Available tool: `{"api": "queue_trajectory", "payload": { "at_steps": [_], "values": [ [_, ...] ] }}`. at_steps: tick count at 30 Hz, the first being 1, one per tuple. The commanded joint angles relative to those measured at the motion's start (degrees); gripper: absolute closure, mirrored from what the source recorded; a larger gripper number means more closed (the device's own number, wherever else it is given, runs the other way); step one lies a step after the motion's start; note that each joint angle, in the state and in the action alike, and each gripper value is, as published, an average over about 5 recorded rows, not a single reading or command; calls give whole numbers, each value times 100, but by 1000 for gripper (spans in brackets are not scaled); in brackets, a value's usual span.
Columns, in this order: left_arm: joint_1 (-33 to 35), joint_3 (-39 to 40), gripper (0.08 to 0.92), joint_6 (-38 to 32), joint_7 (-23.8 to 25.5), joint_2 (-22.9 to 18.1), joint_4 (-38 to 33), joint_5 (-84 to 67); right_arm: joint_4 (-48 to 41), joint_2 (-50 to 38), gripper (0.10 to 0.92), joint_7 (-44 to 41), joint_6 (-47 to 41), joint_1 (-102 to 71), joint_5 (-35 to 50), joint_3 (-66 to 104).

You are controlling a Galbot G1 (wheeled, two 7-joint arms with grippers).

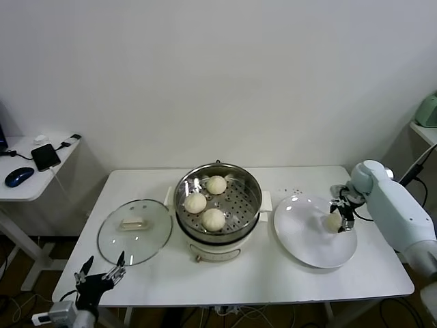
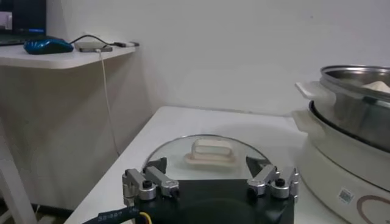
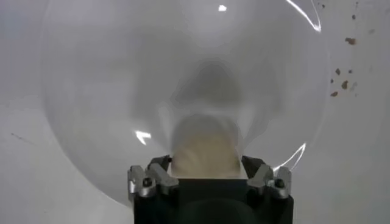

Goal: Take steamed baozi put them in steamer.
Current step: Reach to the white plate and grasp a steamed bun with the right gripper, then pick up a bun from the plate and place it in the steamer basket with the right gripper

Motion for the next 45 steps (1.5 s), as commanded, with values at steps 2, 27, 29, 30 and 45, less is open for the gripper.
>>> {"api": "queue_trajectory", "payload": {
  "at_steps": [2, 27, 29, 30, 45],
  "values": [
    [-41, 9, 177, -22, -11, 10, 36, 41, 258, -88, 416, -6, -113, -3, 183, -59],
    [-283, -3, 177, -136, -232, 10, 155, 659, 2537, 623, 466, 287, -3836, 4787, 6062, -5300],
    [-296, -6, 177, -124, -228, 20, 153, 641, 2490, 860, 465, 323, -3910, 4862, 6215, -5467],
    [-301, -6, 177, -120, -225, 25, 152, 633, 2481, 965, 465, 344, -3952, 4875, 6281, -5536],
    [-386, -23, 177, -46, -198, 52, 158, 507, 2437, 1544, 468, 806, -4352, 4146, 6154, -6224]
  ]
}}
